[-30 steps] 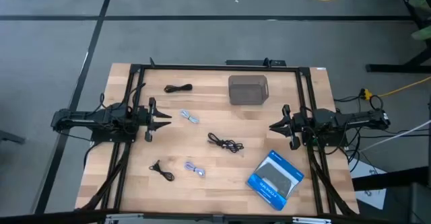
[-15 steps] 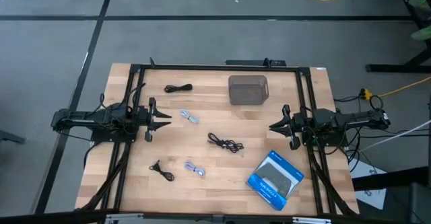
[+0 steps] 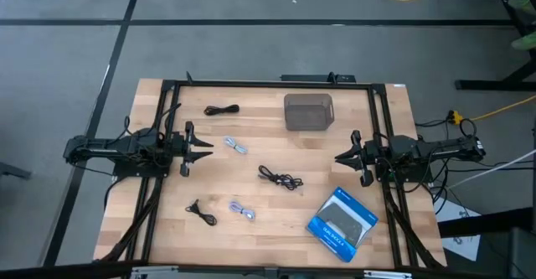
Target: Pick and place USB-C Cables
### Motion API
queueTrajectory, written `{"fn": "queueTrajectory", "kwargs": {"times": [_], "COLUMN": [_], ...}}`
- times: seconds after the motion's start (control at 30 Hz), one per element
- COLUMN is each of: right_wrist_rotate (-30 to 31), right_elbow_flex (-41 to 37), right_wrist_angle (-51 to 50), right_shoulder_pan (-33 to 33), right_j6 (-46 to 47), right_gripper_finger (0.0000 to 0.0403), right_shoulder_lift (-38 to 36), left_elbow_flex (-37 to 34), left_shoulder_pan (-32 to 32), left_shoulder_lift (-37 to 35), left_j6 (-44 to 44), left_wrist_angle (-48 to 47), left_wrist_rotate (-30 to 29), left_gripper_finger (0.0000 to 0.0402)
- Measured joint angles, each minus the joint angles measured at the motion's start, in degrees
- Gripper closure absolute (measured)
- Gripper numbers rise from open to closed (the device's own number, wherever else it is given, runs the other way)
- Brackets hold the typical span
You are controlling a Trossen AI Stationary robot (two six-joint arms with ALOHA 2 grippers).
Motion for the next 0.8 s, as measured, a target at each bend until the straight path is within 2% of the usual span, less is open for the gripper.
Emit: {"fn": "queueTrajectory", "kwargs": {"times": [0.23,0.4,0.5,0.67,0.8], "right_wrist_rotate": [-0.32,-0.43,-0.33,7.05,13.58], "right_elbow_flex": [0.0,0.0,0.0,0.0,0.0], "right_wrist_angle": [1.27,1.43,1.45,4.01,9.77], "right_shoulder_pan": [0.0,0.01,0.0,0.03,0.02], "right_j6": [7.63,11.28,11.94,6.42,5.76], "right_gripper_finger": [0.0358,0.0358,0.0358,0.0358,0.0358], "right_shoulder_lift": [-0.02,-0.02,-0.02,0.0,0.0], "left_elbow_flex": [0.01,-0.01,-0.02,-0.01,-0.01], "left_shoulder_pan": [0.0,0.0,0.0,0.0,0.0], "left_shoulder_lift": [0.01,0.01,0.01,0.01,0.01], "left_j6": [0.33,6.01,1.57,-1.54,-9.66], "left_wrist_angle": [0.01,1.31,2.79,5.3,6.21], "left_wrist_rotate": [-0.02,-0.09,2.16,3.44,4.46], "left_gripper_finger": [0.0302,0.0302,0.0302,0.0302,0.0302]}}
